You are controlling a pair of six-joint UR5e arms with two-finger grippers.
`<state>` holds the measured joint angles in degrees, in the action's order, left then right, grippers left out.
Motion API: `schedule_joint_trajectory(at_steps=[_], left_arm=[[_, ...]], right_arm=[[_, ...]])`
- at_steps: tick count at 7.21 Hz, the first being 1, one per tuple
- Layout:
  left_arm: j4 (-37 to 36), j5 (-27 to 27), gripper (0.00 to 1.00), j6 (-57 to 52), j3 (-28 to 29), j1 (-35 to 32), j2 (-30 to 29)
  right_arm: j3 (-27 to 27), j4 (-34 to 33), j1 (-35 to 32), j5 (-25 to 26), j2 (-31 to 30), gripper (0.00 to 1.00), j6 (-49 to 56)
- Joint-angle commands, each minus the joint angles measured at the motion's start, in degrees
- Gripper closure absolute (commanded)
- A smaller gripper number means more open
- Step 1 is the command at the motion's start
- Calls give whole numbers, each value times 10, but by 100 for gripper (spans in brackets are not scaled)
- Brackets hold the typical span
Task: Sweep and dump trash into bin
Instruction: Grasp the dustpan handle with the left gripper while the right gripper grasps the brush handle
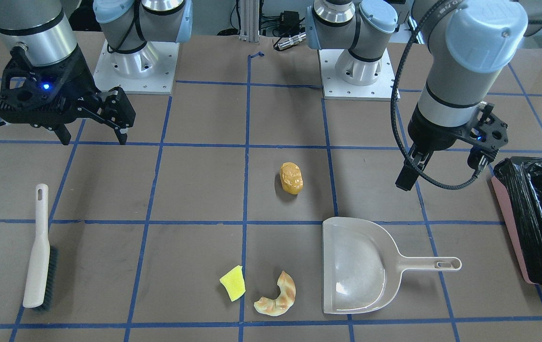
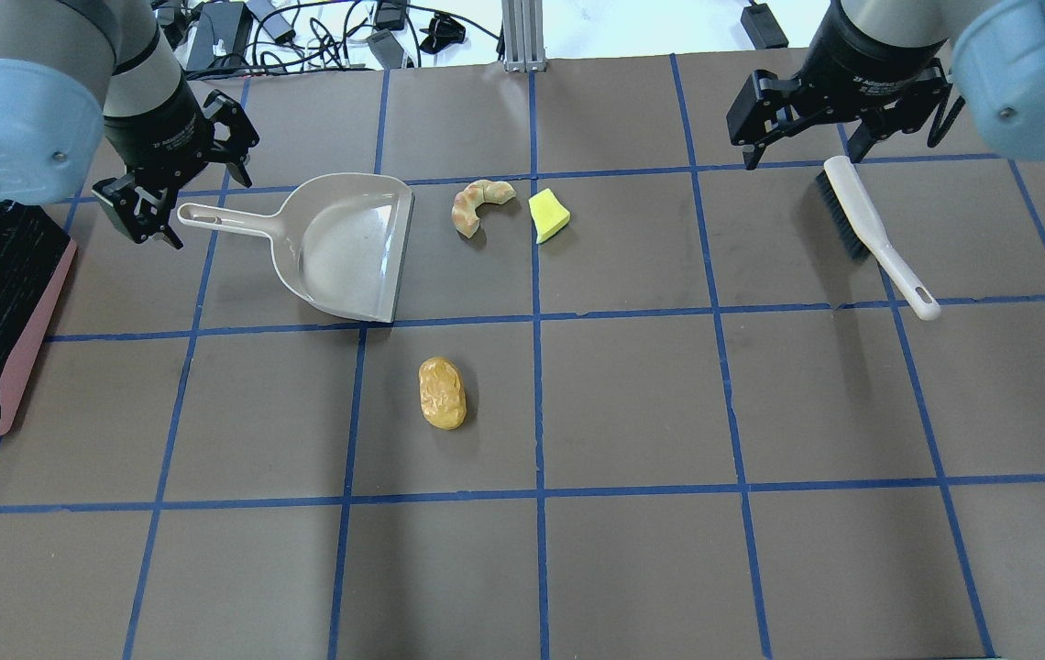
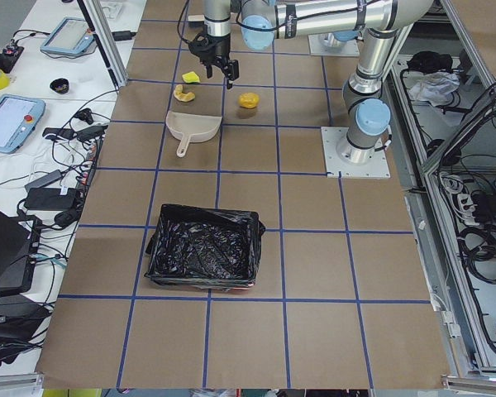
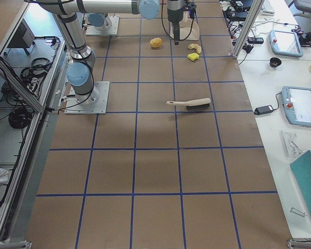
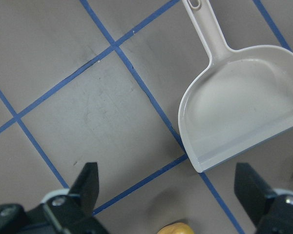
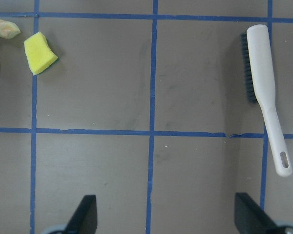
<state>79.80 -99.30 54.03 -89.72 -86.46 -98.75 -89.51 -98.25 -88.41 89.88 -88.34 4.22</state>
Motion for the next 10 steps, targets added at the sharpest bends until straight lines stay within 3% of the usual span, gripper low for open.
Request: schedule_joint_trajectory(at_steps=[1, 3, 5, 8, 10], left_arm=[[-17, -11, 0, 67, 59, 1, -72], [-28, -24, 0, 73, 77, 1, -114], [-89, -13, 0, 93, 48, 11, -134], [-93, -83, 0, 209, 38, 22, -146], [-161, -105, 7, 212, 46, 22, -187]], right_arm=[[-13, 1, 75, -3, 7, 0, 126], [-27, -28, 123, -1, 27, 0, 194], [-43, -49, 129, 47, 62, 0, 193], [-131, -175, 184, 36, 76, 0, 299], [-184, -205, 228, 12, 85, 0, 309]])
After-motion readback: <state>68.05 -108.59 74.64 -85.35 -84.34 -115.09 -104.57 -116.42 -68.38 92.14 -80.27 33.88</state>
